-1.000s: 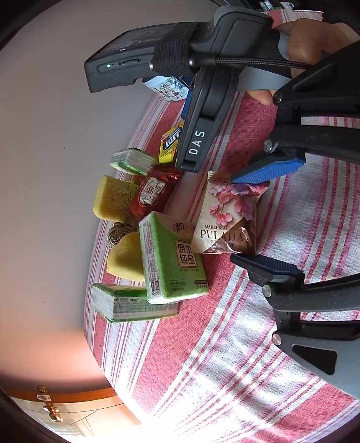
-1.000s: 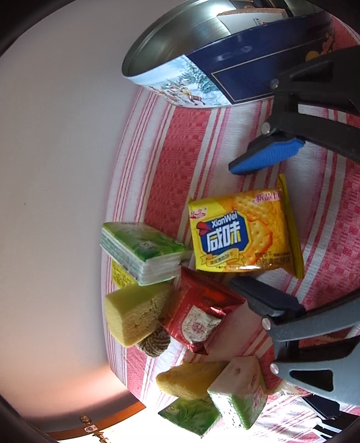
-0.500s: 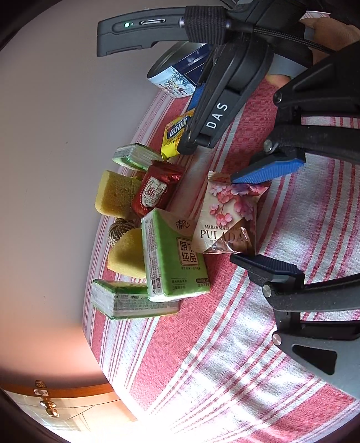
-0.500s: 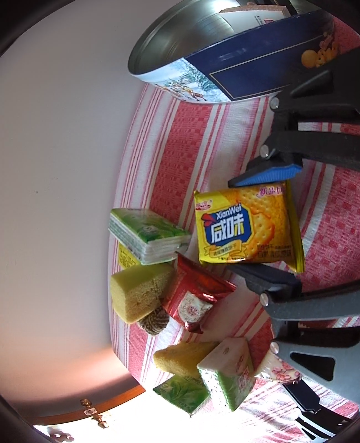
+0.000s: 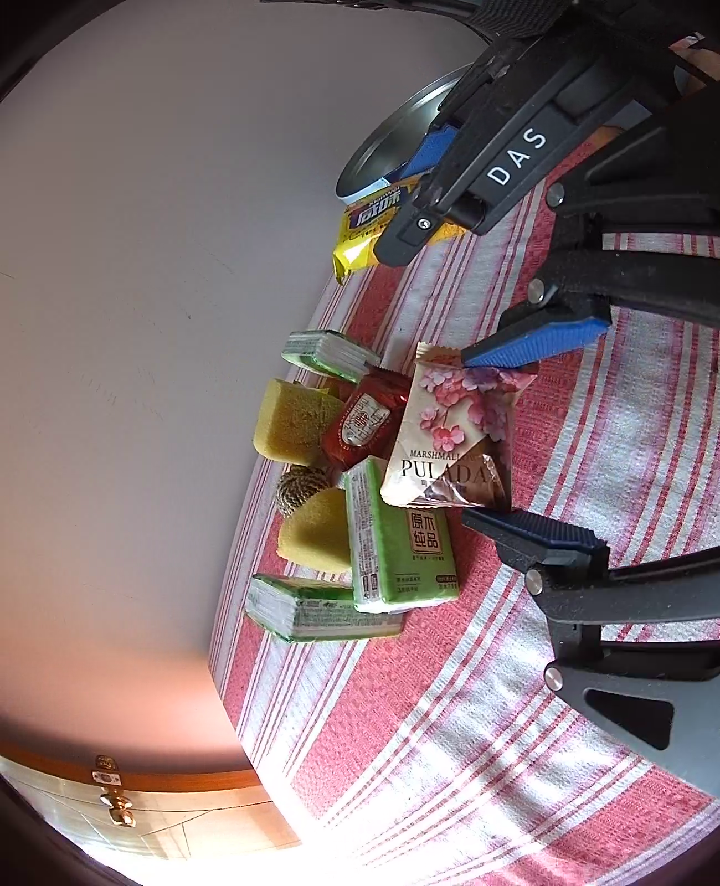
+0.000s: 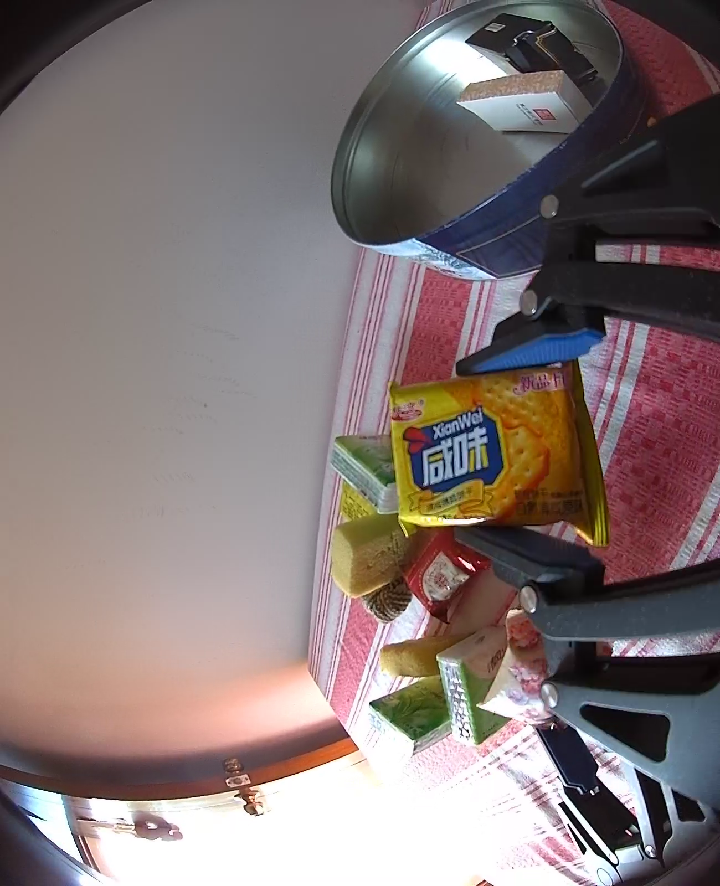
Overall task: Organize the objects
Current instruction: 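Carry the pastry and cracker packets over the blue tin and release both inside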
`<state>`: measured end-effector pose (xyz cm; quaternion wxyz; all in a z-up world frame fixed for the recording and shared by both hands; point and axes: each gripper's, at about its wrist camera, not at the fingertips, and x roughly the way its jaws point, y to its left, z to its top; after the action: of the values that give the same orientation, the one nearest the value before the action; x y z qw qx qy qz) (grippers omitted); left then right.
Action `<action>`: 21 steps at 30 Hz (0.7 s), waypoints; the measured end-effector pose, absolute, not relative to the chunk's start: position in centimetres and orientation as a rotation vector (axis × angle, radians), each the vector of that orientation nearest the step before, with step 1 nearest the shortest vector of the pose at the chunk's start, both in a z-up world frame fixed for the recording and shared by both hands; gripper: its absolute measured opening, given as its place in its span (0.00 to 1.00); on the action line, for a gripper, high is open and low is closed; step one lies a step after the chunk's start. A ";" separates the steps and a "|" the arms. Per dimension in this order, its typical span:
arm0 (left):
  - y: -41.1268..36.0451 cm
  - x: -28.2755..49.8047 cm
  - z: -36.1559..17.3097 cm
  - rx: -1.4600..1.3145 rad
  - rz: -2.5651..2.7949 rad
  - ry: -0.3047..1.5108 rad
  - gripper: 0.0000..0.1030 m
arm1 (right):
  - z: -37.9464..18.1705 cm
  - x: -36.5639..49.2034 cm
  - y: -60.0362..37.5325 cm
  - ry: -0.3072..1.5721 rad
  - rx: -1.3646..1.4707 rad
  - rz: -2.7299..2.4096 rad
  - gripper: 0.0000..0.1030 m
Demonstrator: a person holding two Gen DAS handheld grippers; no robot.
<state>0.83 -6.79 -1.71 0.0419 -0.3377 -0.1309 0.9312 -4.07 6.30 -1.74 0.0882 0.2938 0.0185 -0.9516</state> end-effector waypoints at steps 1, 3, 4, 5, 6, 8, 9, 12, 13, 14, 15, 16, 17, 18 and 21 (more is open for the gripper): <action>-6.6 0.9 -1.5 -1.028 2.858 -0.383 0.50 | -1.6 -3.9 6.5 0.060 0.866 -2.840 0.50; -6.4 1.1 -1.2 -1.023 2.868 -0.363 0.50 | -1.4 -3.4 6.8 0.068 0.850 -2.848 0.50; -6.3 1.2 -1.1 -1.021 2.869 -0.357 0.50 | -1.3 -3.2 7.0 0.070 0.842 -2.851 0.50; -6.3 1.2 -0.9 -1.018 2.869 -0.350 0.50 | -1.3 -3.1 6.9 0.068 0.833 -2.854 0.50; -6.1 1.2 -0.7 -1.015 2.873 -0.343 0.50 | -1.2 -2.9 7.1 0.064 0.824 -2.857 0.50; -5.3 0.7 -0.4 -1.008 2.889 -0.326 0.50 | -0.9 -2.6 7.4 0.056 0.802 -2.865 0.50; -5.2 0.8 -0.2 -1.002 2.895 -0.318 0.50 | -0.8 -2.3 7.6 0.056 0.791 -2.873 0.50; -4.9 1.0 0.3 -0.986 2.907 -0.288 0.51 | -0.4 -1.7 8.2 0.069 0.756 -2.903 0.50; -4.7 1.0 0.5 -0.980 2.910 -0.275 0.51 | -0.3 -1.7 8.4 0.071 0.747 -2.914 0.50; -4.6 1.1 0.7 -0.972 2.913 -0.265 0.51 | -0.3 -1.6 8.5 0.070 0.740 -2.921 0.50; -4.4 1.2 0.8 -0.964 2.915 -0.258 0.50 | -0.2 -1.5 8.8 0.062 0.735 -2.925 0.50; -4.1 1.4 1.0 -0.957 2.917 -0.251 0.50 | 0.0 -1.5 9.0 0.052 0.733 -2.928 0.50; -3.8 1.3 1.1 -0.951 2.917 -0.246 0.50 | 0.0 -1.5 9.2 0.046 0.728 -2.932 0.50; -3.6 1.3 1.3 -0.946 2.917 -0.243 0.50 | 0.1 -1.4 9.4 0.044 0.723 -2.937 0.50; -2.9 1.4 1.8 -0.929 2.919 -0.226 0.50 | 0.4 -0.9 10.1 0.061 0.703 -2.961 0.50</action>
<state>1.41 -2.86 1.84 0.0351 -0.3023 -0.0734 0.9497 -0.93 10.12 0.43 0.0485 0.2308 0.0201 -0.9716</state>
